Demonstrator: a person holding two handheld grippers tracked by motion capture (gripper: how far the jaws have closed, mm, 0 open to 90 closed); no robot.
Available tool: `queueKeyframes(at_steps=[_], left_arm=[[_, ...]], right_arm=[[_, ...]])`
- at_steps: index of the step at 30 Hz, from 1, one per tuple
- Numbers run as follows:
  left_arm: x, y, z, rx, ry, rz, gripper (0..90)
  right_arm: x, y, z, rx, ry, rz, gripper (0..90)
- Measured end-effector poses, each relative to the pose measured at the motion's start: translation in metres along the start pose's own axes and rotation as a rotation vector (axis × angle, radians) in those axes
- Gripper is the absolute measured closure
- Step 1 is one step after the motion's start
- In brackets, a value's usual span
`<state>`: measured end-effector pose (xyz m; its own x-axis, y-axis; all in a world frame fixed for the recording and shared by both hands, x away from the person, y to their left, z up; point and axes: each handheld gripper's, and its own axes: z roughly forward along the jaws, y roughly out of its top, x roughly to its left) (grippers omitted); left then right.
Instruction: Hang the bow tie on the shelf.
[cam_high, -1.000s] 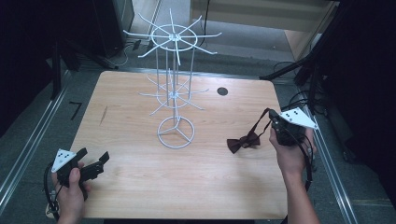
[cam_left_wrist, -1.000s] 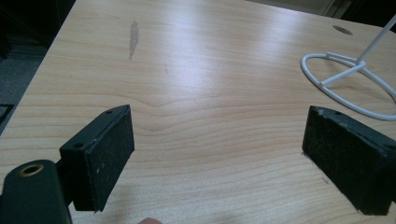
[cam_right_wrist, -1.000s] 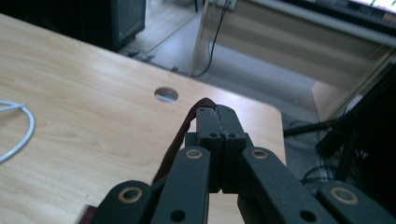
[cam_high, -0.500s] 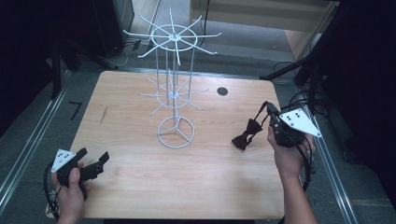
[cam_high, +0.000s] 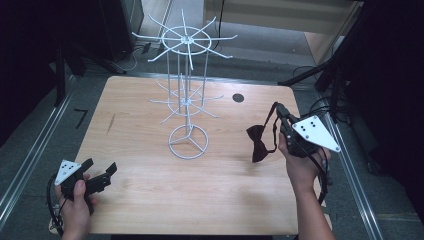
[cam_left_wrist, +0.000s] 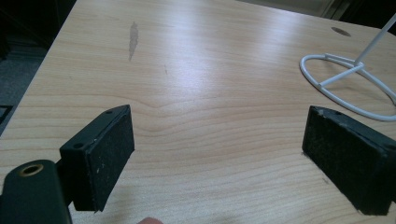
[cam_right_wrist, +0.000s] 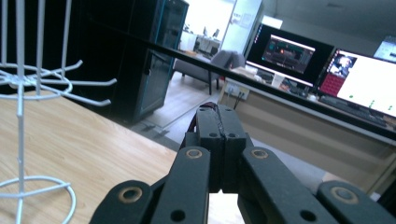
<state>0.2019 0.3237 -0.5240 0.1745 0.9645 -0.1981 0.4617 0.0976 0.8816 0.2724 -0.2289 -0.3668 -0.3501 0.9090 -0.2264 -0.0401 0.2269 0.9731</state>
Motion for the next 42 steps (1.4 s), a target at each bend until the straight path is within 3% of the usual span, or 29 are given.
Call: queueKeyframes(at_steps=[15,42], left_arm=[[0.000,0.000,0.000,-0.006,0.000,-0.007,10.0],[0.000,0.000,0.000,-0.001,0.000,-0.002,10.0]], right_arm=[[0.009,0.014,0.004,-0.070,0.101,0.053,90.0],[0.049,0.016,0.008,-0.071,0.236,0.024,90.0]])
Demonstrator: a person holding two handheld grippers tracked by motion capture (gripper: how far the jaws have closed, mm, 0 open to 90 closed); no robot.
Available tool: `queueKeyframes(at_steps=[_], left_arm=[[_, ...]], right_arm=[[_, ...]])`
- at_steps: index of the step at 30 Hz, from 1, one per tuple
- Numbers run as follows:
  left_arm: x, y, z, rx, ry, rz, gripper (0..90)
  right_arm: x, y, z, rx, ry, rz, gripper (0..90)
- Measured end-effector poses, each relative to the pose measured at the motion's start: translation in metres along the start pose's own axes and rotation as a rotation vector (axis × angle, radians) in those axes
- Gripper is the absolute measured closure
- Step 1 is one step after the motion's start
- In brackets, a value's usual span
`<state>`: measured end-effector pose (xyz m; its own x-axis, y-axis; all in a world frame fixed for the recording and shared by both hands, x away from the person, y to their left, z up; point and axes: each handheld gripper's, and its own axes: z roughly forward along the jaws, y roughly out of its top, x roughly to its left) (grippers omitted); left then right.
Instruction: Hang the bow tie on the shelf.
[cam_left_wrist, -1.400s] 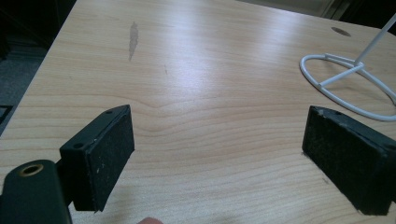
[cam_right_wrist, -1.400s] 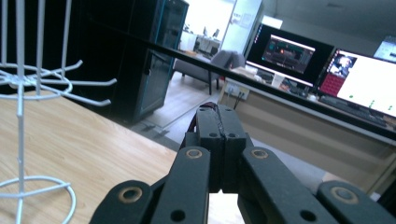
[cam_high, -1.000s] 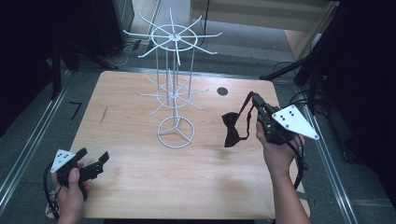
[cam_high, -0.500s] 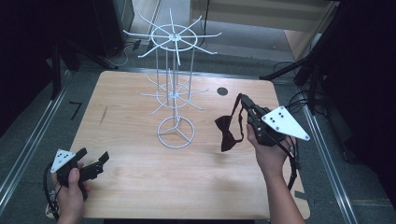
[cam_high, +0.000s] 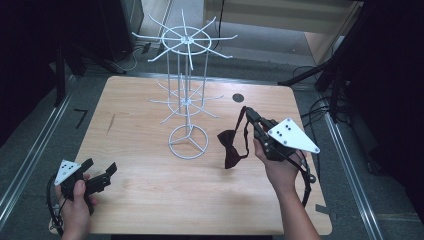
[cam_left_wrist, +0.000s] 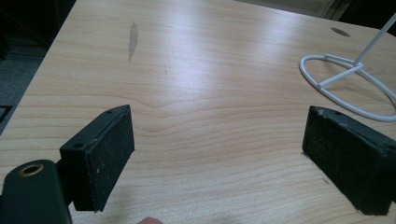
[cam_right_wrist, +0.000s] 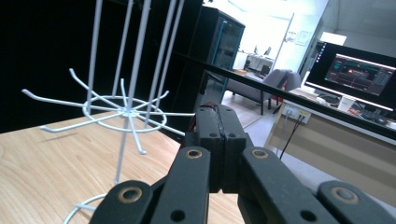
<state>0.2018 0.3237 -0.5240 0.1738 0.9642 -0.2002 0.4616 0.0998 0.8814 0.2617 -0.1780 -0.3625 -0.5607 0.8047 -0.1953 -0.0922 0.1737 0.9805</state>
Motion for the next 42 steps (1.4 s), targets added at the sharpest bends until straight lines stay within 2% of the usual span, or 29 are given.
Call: queueKeyframes(at_steps=[22,25,36,42], left_arm=[[0.000,0.000,0.000,-0.003,0.000,0.000,10.0],[0.000,0.000,0.000,-0.003,-0.001,0.001,10.0],[0.000,0.000,0.000,-0.003,-0.001,-0.002,10.0],[0.000,0.000,0.000,-0.004,-0.001,0.000,10.0]], right_arm=[[0.030,-0.003,0.022,0.028,0.083,-0.016,90.0],[0.034,-0.004,0.025,0.036,0.092,-0.005,90.0],[0.042,-0.006,0.035,0.042,0.121,-0.007,90.0],[0.042,-0.010,0.042,0.061,0.126,0.009,90.0]])
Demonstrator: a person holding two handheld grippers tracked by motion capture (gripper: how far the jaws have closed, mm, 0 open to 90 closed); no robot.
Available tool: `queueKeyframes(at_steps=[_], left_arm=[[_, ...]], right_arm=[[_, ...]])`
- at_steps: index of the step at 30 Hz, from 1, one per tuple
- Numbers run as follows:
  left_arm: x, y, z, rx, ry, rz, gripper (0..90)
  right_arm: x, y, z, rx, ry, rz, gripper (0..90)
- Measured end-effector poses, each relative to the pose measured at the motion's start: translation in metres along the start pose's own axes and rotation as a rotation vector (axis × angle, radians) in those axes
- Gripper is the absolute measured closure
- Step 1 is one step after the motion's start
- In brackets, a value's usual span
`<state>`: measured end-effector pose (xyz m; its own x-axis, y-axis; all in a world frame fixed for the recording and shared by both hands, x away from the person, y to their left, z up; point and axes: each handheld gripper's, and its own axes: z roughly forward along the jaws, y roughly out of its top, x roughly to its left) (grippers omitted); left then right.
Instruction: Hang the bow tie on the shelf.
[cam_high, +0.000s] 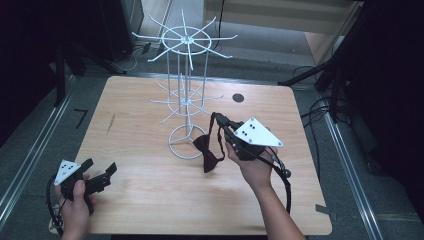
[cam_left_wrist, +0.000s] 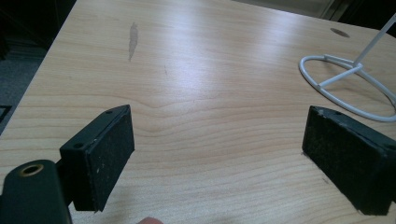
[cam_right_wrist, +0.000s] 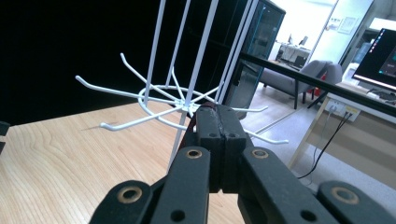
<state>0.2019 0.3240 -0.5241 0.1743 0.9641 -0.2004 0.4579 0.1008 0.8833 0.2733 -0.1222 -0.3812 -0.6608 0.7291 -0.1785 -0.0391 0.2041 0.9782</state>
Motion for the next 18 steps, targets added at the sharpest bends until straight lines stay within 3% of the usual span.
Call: queueKeyframes(at_steps=[18], left_arm=[[0.000,0.000,0.000,-0.002,-0.001,-0.006,10.0]], right_arm=[[-0.007,-0.008,0.014,0.041,-0.006,0.010,90.0]])
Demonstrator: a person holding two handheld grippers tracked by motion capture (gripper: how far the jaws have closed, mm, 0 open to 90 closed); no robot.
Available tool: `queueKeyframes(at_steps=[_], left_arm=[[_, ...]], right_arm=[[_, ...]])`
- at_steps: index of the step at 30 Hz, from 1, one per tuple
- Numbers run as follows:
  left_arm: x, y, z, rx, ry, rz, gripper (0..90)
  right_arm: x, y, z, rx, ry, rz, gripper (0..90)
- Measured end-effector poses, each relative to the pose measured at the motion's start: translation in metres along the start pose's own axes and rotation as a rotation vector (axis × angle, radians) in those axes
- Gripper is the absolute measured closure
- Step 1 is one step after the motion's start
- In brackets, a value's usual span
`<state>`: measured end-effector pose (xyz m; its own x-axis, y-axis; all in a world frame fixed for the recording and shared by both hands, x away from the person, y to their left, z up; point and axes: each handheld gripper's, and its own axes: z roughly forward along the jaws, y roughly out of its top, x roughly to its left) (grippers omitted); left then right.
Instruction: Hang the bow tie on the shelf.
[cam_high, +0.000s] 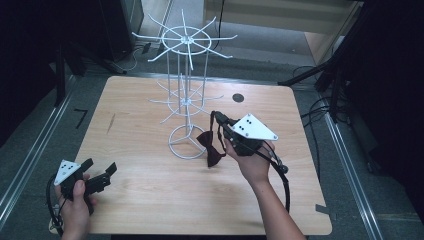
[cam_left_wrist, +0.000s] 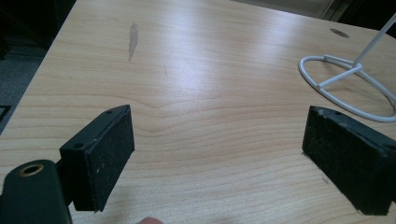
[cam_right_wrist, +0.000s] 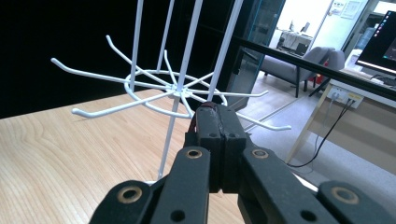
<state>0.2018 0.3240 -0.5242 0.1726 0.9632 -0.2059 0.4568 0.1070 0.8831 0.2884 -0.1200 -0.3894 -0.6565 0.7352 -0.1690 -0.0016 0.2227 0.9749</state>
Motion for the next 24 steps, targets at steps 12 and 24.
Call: queueKeyframes(at_steps=[12,24], left_arm=[[0.000,0.000,0.000,0.001,-0.001,-0.002,10.0],[0.000,0.000,0.000,-0.001,-0.003,-0.002,10.0]], right_arm=[[-0.015,0.000,-0.004,-0.002,-0.028,0.038,90.0],[-0.021,-0.012,0.013,0.055,0.019,0.073,90.0]])
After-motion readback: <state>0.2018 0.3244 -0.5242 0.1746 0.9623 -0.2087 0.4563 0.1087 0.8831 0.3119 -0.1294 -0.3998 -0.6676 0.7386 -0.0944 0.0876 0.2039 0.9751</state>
